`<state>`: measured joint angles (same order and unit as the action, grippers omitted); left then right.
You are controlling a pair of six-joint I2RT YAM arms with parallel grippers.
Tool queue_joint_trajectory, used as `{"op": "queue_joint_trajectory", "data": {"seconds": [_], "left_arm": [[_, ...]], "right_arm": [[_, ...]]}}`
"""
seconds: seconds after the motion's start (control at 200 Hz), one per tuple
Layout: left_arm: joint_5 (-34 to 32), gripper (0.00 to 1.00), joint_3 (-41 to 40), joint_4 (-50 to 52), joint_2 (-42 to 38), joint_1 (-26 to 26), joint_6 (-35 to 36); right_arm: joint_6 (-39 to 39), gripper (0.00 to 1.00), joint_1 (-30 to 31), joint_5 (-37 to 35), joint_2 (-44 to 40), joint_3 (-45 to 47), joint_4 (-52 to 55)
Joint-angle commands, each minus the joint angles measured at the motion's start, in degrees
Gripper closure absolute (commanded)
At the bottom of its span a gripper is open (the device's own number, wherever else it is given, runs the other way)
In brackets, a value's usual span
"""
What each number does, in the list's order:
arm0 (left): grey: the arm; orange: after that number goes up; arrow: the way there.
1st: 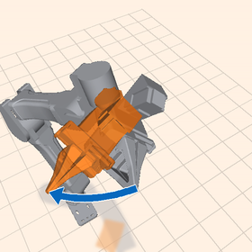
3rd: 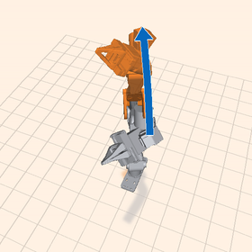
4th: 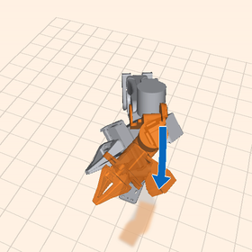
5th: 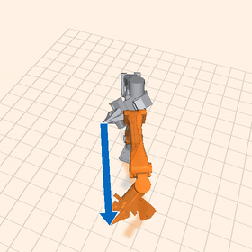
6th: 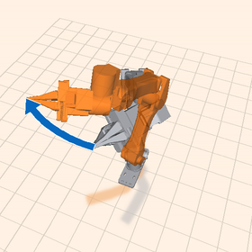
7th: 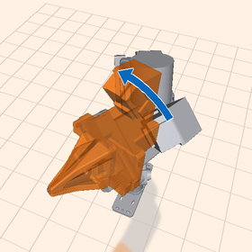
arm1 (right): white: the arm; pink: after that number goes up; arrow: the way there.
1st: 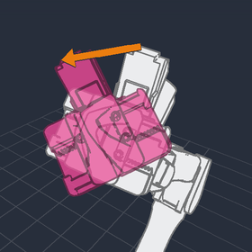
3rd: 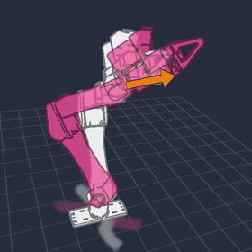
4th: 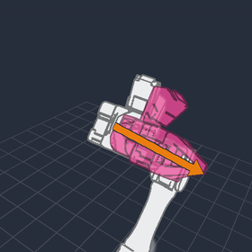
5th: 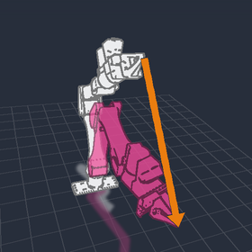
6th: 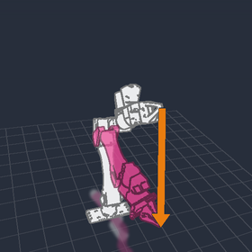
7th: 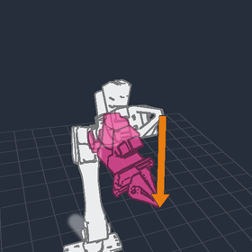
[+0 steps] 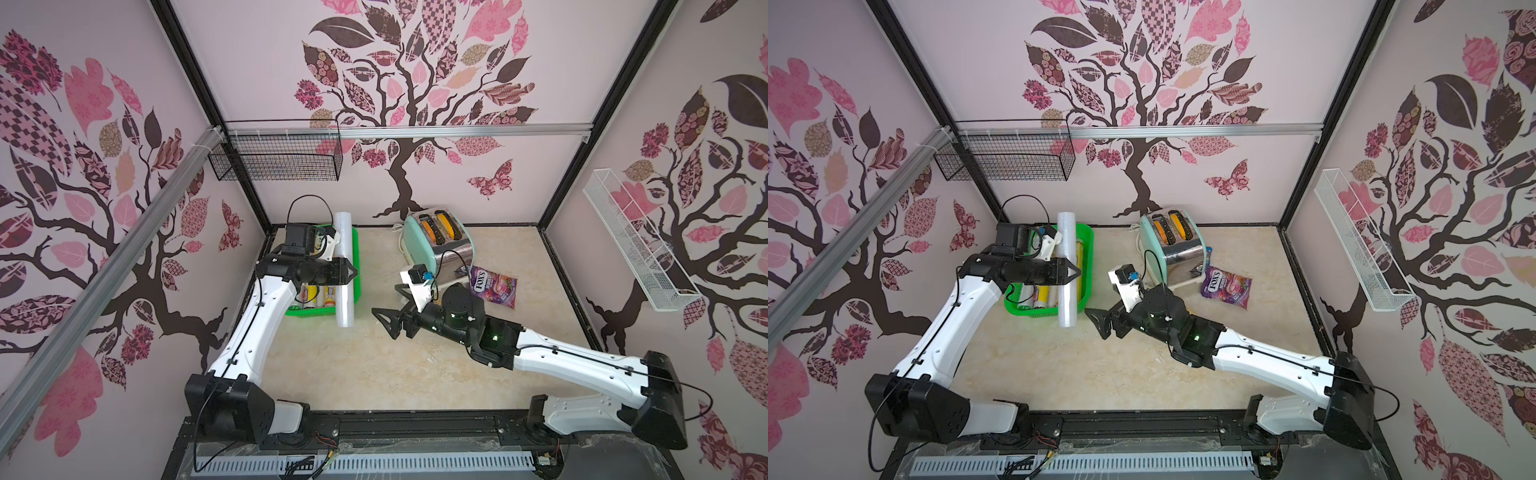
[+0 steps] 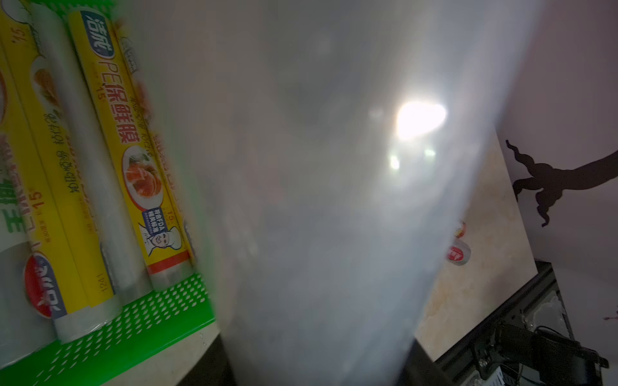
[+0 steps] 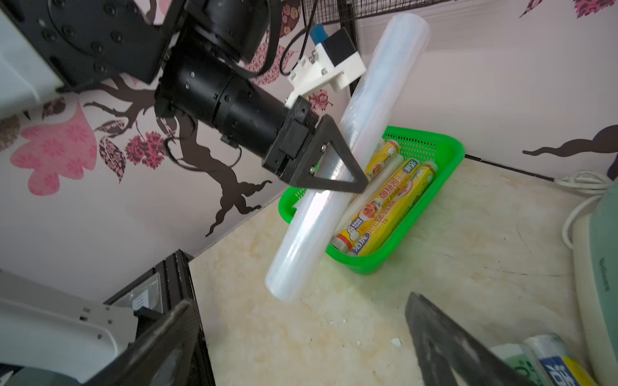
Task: Put the plastic wrap into the basket
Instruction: Pick up the plastic wrap from the center of the board, then place the plastic wrap in the basket.
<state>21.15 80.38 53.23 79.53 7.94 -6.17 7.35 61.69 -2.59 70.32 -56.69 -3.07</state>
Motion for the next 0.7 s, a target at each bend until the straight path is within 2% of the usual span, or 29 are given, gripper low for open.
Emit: {"op": "queue_joint_trajectory", "data": {"seconds": [0.0,0.205,0.42,0.695], "left_arm": [[-7.2,0.53,4.5,0.1,1.3,-0.5,3.1],[-13.5,0.53,11.3,4.4,7.7,-1.0,3.7],[-19.5,0.53,16.4,5.3,15.4,-1.5,4.8],[-22.5,0.54,21.9,4.0,27.0,-5.2,4.7]], "right_arm": [[-4.4,0.01,0.3,-0.4,-3.3,1.4,8.6],[-1.8,0.01,0.2,-4.0,-6.1,4.1,12.6],[-3.5,0.01,0.2,-5.5,-7.6,4.9,18.2],[-2.8,0.01,0.3,-9.2,-9.8,5.8,24.0]]}}
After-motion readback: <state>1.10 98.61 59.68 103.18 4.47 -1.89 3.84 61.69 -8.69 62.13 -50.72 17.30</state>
